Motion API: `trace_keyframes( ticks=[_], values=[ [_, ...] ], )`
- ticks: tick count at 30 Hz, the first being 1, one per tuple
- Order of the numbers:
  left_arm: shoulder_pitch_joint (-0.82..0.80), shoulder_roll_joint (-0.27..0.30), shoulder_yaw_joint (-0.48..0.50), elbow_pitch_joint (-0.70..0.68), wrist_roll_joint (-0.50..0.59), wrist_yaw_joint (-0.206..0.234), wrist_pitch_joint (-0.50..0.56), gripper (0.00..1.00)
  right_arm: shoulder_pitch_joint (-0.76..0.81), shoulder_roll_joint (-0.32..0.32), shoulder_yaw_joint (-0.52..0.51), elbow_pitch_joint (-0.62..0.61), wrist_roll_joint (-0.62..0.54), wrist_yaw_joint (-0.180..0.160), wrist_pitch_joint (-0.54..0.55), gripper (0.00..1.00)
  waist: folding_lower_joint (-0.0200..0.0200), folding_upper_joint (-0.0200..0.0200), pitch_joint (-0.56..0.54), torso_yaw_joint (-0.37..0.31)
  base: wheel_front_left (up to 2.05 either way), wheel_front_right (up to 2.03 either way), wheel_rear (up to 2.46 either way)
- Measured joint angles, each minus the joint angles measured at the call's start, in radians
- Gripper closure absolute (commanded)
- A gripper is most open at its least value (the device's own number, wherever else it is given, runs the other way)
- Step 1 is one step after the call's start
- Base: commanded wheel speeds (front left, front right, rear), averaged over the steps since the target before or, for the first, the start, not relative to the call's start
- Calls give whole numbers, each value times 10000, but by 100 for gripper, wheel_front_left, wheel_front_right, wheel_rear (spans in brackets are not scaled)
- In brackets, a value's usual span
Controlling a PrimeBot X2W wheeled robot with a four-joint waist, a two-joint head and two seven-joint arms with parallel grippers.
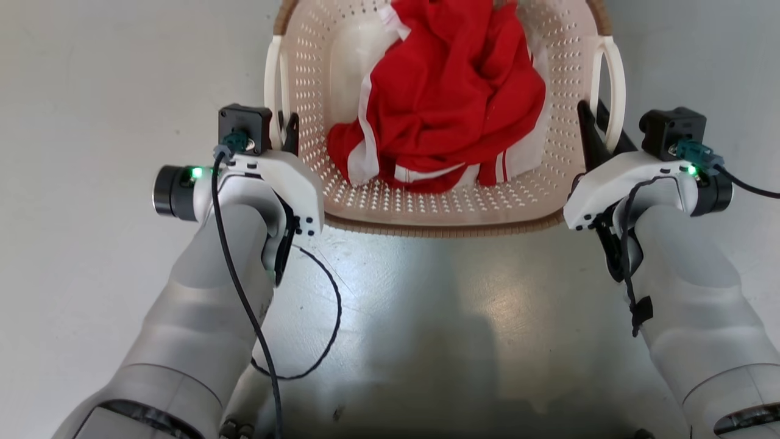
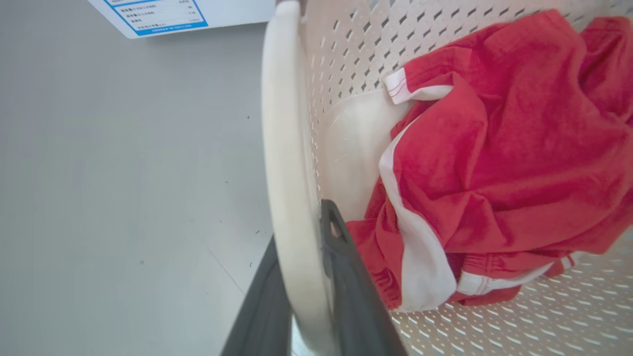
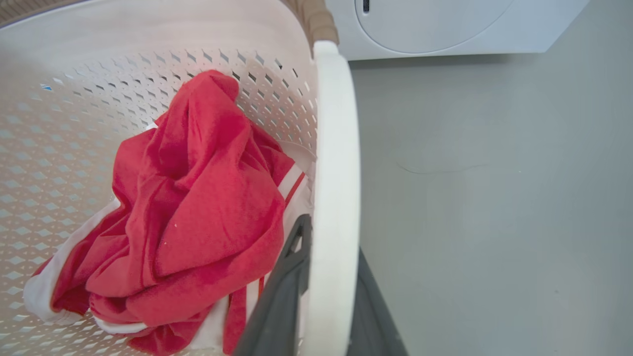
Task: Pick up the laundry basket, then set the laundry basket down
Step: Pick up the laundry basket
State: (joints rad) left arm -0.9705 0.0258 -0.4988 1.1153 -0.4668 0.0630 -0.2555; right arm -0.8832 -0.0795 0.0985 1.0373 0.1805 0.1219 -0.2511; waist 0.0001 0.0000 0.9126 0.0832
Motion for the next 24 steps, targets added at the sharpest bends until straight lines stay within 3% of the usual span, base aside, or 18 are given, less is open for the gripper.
trace_keyframes(
  ticks=[15,24],
  values=[
    [1081,-13,-1325,25,-1689,353,2,100,324,63,372,1505,474,13,2,100,0,0,-1668,-21,0,0,0],
    [2282,-21,-2328,408,-2614,426,38,100,1339,146,1551,2142,1549,15,69,100,0,0,-3229,-17,0,0,0]
  ],
)
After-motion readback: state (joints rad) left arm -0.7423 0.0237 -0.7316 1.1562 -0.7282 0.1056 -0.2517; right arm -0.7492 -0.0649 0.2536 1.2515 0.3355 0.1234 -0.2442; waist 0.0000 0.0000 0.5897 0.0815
